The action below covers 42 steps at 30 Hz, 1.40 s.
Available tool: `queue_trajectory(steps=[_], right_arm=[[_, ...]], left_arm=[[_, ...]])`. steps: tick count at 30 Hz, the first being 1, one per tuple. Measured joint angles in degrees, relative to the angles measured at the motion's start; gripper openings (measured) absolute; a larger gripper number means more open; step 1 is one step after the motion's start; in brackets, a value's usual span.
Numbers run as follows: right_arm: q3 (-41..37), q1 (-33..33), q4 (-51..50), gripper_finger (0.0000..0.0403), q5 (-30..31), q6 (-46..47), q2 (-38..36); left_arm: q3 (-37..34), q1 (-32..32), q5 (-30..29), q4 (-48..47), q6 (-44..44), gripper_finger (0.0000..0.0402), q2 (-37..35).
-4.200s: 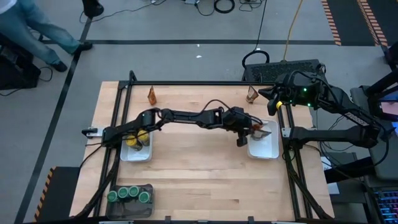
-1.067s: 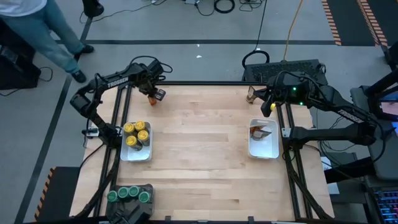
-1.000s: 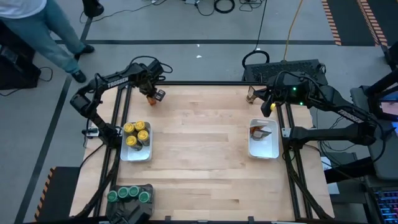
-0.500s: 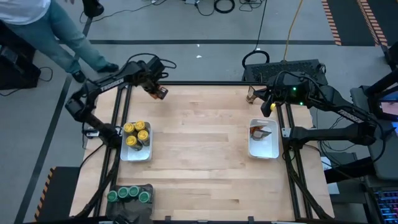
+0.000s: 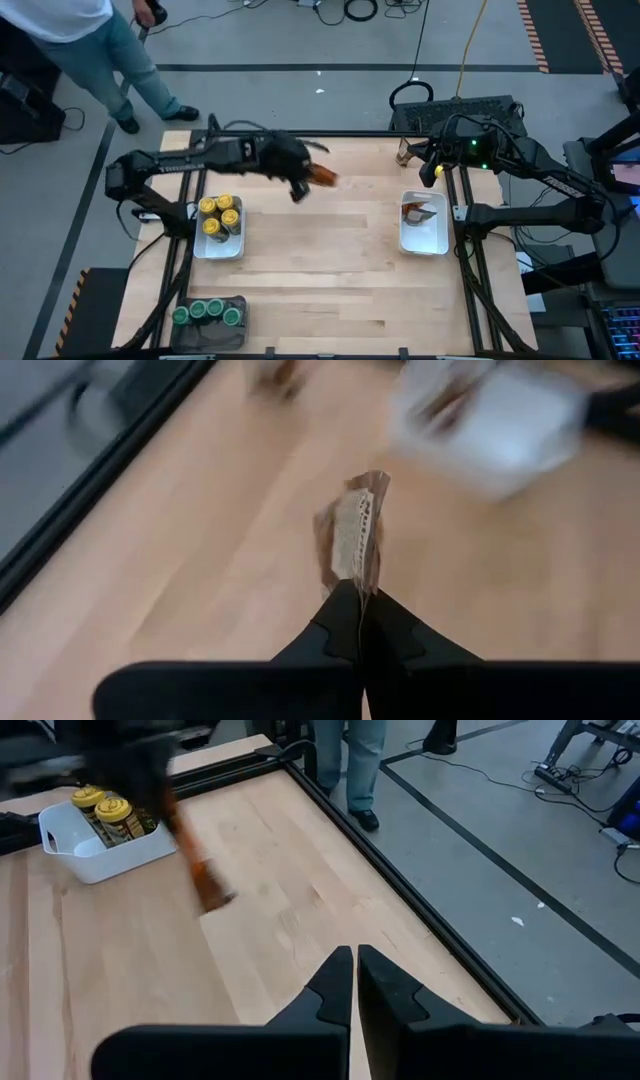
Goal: Sort spices by type
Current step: Put the left orange seasoning bag into the right white bin
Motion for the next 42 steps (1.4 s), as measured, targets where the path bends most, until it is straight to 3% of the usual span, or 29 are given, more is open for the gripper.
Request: queue_trajectory(steps=[4, 8, 14, 29, 34, 42], right_arm=[[0.0, 0.0, -0.1, 0.0, 0.2, -0.2, 0.0], [0.0, -0.1, -0.2, 0.0, 0.5, -0.2, 0.0], [0.0, -0.3, -0.7, 0.0, 0.4, 0.0, 0.0], [0.0, -0.4, -4.8, 0.0, 3.0, -0.4, -2.4], [0.0, -0.4, -5.0, 0.0, 3.0, 0.1, -3.7], [0.0, -0.4, -5.2, 0.0, 3.0, 0.1, -4.1]], left_arm=[[0.1, -5.6, -0.6, 15.6, 0.1, 0.0001, 2.0], [0.1, -8.3, -0.3, 24.6, 1.3, 0.0, 4.9], [5.6, -10.3, 0.1, 25.9, 3.2, 0.0, 11.3], [34.9, -12.1, 8.9, 24.6, 10.2, 0.0, 36.6], [40.2, -12.3, 11.9, 24.5, 10.1, 0.0, 41.9], [46.5, -13.1, 11.6, 24.3, 9.7, 0.0, 48.2]])
